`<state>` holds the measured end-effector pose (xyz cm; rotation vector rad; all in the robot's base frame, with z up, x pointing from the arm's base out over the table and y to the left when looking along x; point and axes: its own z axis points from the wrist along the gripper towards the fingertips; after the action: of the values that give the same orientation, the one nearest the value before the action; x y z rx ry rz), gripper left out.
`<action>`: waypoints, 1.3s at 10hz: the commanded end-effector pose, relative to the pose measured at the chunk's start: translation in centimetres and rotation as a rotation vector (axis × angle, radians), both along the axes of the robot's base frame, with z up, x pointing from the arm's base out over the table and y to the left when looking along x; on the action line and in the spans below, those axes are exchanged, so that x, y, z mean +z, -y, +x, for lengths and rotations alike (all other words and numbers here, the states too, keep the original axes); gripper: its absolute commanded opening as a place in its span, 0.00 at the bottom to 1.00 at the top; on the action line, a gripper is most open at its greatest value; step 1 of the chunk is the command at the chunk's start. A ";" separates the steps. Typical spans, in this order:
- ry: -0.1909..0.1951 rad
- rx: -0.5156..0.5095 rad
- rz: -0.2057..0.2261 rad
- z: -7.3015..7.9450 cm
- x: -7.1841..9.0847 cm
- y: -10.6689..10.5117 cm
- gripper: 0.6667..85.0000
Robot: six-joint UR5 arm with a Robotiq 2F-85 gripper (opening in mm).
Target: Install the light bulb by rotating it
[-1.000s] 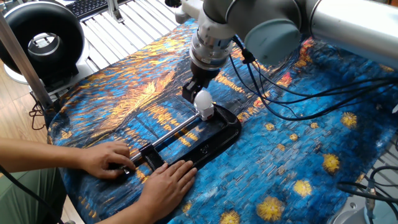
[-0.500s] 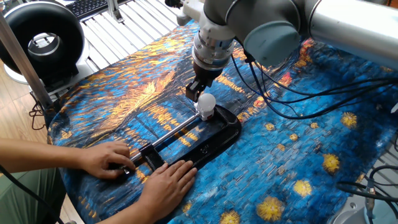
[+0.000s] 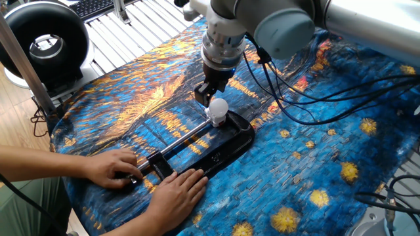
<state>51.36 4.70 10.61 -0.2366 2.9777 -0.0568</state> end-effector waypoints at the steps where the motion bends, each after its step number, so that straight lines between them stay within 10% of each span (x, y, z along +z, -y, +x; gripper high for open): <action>1: 0.004 -0.034 0.011 -0.8 0.7 -0.4 0.70; 13: 0.126 -0.025 -0.041 -0.6 -1.1 -0.4 0.70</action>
<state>50.86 5.05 9.82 -0.2103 2.8725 -0.1275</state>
